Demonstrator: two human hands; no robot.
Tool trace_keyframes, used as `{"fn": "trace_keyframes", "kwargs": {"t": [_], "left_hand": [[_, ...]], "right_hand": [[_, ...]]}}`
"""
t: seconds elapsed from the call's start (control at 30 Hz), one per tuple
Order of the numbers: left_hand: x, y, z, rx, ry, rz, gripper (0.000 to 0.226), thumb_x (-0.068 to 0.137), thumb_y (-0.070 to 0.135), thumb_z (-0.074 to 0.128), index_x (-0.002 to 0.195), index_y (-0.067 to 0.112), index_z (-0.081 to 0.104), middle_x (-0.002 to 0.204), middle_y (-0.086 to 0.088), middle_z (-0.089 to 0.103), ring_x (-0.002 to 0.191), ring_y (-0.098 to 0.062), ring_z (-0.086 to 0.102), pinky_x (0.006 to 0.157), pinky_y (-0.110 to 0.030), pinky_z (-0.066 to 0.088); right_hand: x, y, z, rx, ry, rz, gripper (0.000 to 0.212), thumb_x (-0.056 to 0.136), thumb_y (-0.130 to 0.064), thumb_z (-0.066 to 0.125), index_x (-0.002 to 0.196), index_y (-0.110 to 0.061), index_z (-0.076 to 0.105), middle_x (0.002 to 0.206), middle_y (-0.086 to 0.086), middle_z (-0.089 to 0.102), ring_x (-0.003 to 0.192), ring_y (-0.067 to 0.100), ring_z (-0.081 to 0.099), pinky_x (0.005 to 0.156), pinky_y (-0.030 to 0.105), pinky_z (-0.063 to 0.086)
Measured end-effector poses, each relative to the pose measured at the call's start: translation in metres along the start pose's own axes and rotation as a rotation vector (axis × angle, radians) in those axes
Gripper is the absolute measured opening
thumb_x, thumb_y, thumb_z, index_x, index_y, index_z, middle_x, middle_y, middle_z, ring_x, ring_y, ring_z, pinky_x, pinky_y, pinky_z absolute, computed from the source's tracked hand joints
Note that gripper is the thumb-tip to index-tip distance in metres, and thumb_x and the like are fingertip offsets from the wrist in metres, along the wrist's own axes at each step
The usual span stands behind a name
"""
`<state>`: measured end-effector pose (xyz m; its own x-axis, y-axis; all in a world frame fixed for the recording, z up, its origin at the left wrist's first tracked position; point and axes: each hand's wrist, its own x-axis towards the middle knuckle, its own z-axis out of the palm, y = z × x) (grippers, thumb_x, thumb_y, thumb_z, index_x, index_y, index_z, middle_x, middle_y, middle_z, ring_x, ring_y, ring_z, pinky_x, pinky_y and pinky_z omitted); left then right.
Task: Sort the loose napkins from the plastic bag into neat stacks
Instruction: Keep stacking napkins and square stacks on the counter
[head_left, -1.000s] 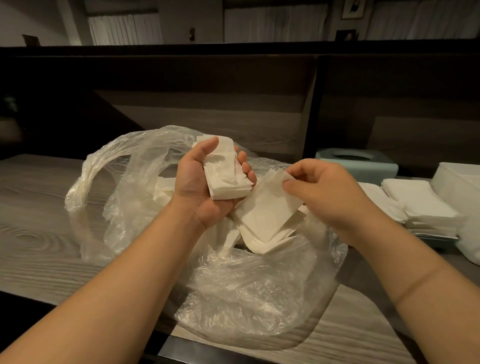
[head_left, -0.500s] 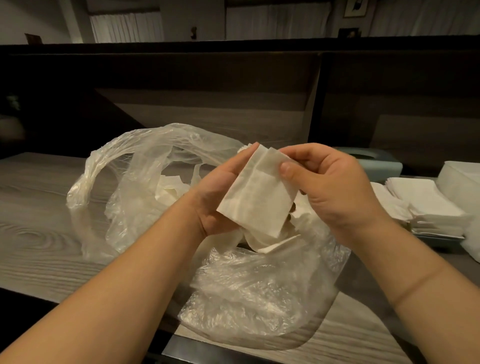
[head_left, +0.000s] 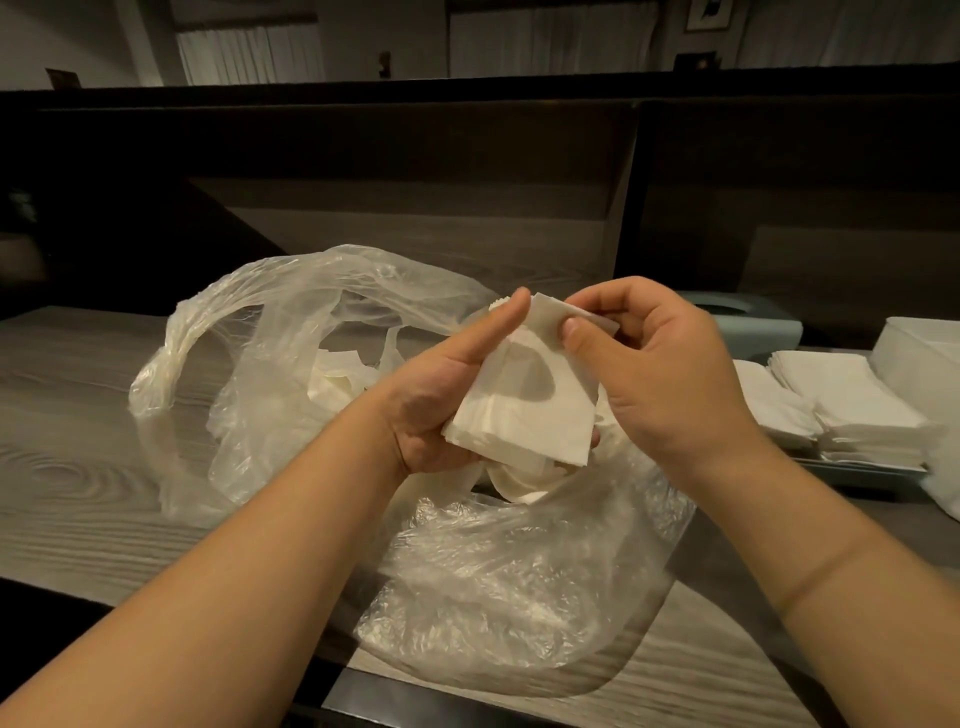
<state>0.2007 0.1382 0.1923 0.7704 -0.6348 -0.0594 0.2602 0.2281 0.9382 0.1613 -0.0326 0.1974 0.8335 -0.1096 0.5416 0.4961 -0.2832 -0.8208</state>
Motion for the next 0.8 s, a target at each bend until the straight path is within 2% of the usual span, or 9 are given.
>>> {"fn": "trace_keyframes", "kwargs": {"t": [0.1,0.17,0.23,0.33,0.43,0.53,0.6,0.7,0.8], "left_hand": [[0.0002,-0.0009,-0.0004,0.021,-0.035,0.027,0.041,0.078,0.053,0.071,0.101,0.021,0.082,0.105,-0.007,0.074,0.096,-0.025,0.072,0.089,-0.041,0.059],[0.0002,-0.0014,-0.0006,-0.014,-0.048,0.020,0.042,0.082,0.052,0.070,0.104,0.018,0.081,0.109,-0.010,0.074,0.098,-0.028,0.072,0.092,-0.044,0.058],[-0.0007,-0.0017,-0.0003,-0.052,-0.087,-0.004,0.046,0.085,0.052,0.068,0.107,0.014,0.080,0.110,-0.015,0.073,0.096,-0.034,0.073,0.091,-0.047,0.060],[-0.0012,-0.0026,-0.0013,-0.060,-0.230,-0.024,0.062,0.083,0.052,0.075,0.127,0.010,0.070,0.118,-0.021,0.068,0.101,-0.039,0.069,0.096,-0.053,0.057],[-0.0015,-0.0030,-0.0010,-0.059,-0.299,-0.041,0.064,0.078,0.047,0.082,0.129,0.010,0.069,0.116,-0.021,0.068,0.099,-0.037,0.071,0.094,-0.053,0.058],[-0.0019,-0.0034,-0.0017,-0.058,-0.317,-0.058,0.063,0.079,0.039,0.084,0.131,0.008,0.065,0.112,-0.021,0.070,0.094,-0.035,0.072,0.090,-0.049,0.060],[-0.0018,-0.0023,-0.0021,-0.051,-0.337,-0.061,0.059,0.081,0.034,0.083,0.132,0.009,0.065,0.108,-0.021,0.068,0.092,-0.033,0.070,0.088,-0.046,0.059],[-0.0017,-0.0015,-0.0022,-0.050,-0.355,-0.059,0.053,0.082,0.029,0.081,0.127,0.007,0.067,0.103,-0.020,0.065,0.088,-0.030,0.068,0.086,-0.044,0.059],[-0.0008,0.0000,-0.0057,-0.169,-0.299,-0.045,0.059,0.080,0.024,0.080,0.131,0.001,0.060,0.107,-0.018,0.062,0.090,-0.031,0.064,0.089,-0.046,0.057]], "right_hand": [[0.0000,-0.0012,0.0000,-0.003,0.007,0.010,0.004,0.095,-0.032,0.070,0.094,-0.029,0.070,0.090,-0.009,0.069,0.088,0.010,0.066,0.069,0.025,0.058],[0.0014,-0.0022,-0.0008,0.062,0.006,0.067,0.006,0.094,-0.030,0.070,0.090,-0.026,0.071,0.086,-0.009,0.069,0.083,0.008,0.065,0.065,0.018,0.053],[0.0023,-0.0036,-0.0008,0.142,-0.011,0.158,0.007,0.094,-0.027,0.069,0.088,-0.023,0.072,0.087,-0.005,0.071,0.079,0.006,0.065,0.063,0.015,0.050],[0.0014,-0.0025,0.0011,0.204,-0.022,0.246,0.010,0.095,-0.026,0.069,0.090,-0.019,0.073,0.088,-0.002,0.073,0.076,0.006,0.067,0.063,0.021,0.053],[-0.0007,-0.0009,0.0044,0.251,-0.008,0.283,0.009,0.096,-0.025,0.069,0.092,-0.018,0.072,0.086,-0.003,0.072,0.072,0.005,0.067,0.055,0.019,0.051],[-0.0013,0.0022,0.0062,0.185,0.014,0.253,0.006,0.094,-0.028,0.071,0.099,-0.027,0.072,0.097,0.000,0.072,0.090,0.015,0.071,0.072,0.035,0.062],[-0.0023,0.0019,0.0071,0.145,0.007,0.220,0.011,0.092,-0.030,0.072,0.103,-0.032,0.072,0.101,0.002,0.069,0.093,0.015,0.072,0.078,0.042,0.064],[-0.0037,-0.0014,0.0070,0.160,0.002,0.221,0.012,0.096,-0.030,0.069,0.106,-0.033,0.073,0.101,0.003,0.067,0.084,0.011,0.072,0.071,0.034,0.063],[0.0008,-0.0004,0.0046,0.169,0.074,0.280,0.010,0.100,-0.033,0.062,0.107,-0.034,0.069,0.099,-0.005,0.067,0.079,0.009,0.065,0.069,0.027,0.052]]}}
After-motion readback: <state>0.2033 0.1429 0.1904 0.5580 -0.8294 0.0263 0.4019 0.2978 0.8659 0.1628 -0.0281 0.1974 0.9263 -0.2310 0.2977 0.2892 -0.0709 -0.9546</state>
